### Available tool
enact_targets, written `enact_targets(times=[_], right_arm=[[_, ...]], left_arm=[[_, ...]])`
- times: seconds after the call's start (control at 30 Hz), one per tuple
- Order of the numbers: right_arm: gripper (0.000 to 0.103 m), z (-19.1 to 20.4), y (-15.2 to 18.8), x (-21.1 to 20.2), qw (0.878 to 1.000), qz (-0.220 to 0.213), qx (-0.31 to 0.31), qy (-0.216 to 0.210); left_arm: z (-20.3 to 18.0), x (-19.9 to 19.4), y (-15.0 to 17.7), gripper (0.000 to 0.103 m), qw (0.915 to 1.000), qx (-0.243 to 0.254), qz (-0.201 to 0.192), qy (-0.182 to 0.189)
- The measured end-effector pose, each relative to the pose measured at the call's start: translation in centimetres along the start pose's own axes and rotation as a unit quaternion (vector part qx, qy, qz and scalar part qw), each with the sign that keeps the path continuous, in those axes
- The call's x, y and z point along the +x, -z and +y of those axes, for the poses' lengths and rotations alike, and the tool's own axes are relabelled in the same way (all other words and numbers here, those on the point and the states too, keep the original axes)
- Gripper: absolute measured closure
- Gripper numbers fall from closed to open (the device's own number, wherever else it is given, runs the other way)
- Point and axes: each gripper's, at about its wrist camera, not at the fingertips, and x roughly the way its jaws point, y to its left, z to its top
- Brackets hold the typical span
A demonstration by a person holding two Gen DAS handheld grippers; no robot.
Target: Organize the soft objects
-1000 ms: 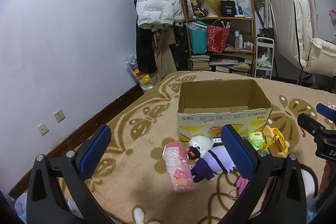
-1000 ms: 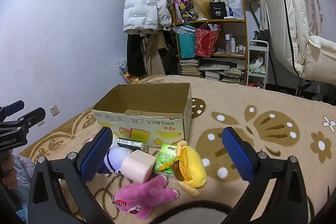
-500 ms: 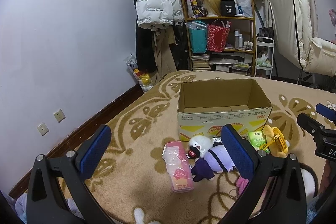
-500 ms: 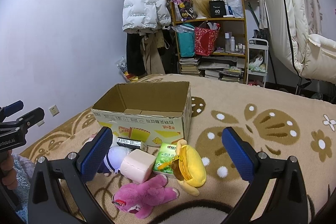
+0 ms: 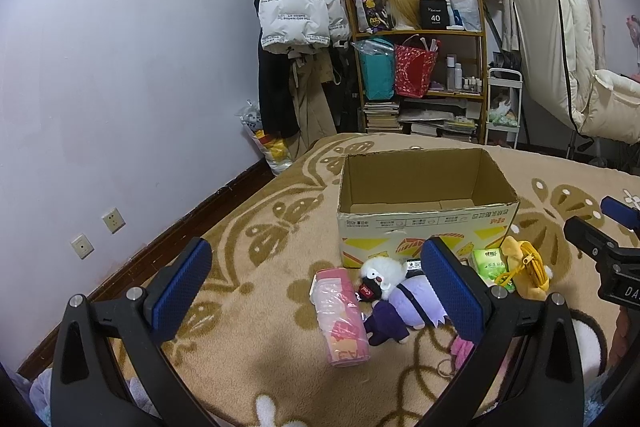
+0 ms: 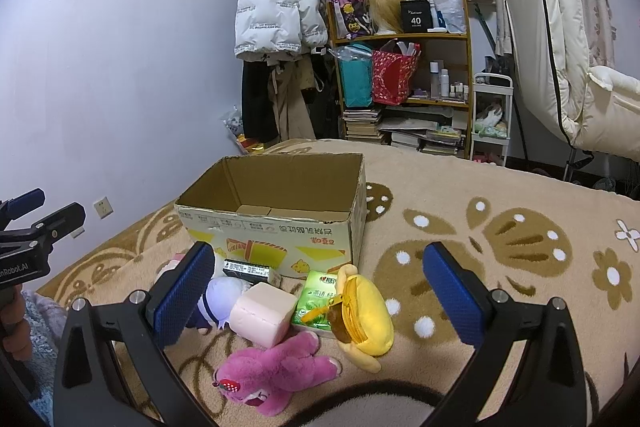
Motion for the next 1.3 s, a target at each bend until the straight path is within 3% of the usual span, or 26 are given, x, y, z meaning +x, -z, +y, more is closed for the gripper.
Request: enact_targets(times=[1.03,1.3], right_arm=[[0.0,0.2,1.2,1.0,1.0,0.003,-0.001,0.001],[0.0,0.1,1.3,0.9,1.0,0.005,0.001,0.003]], left_arm=[[-0.1,0.2,0.2,0.0,1.0,0.003,0.004,0.0],[0.2,1.3,0.1,0.0,0.9988,0.002,0.049,0.007]])
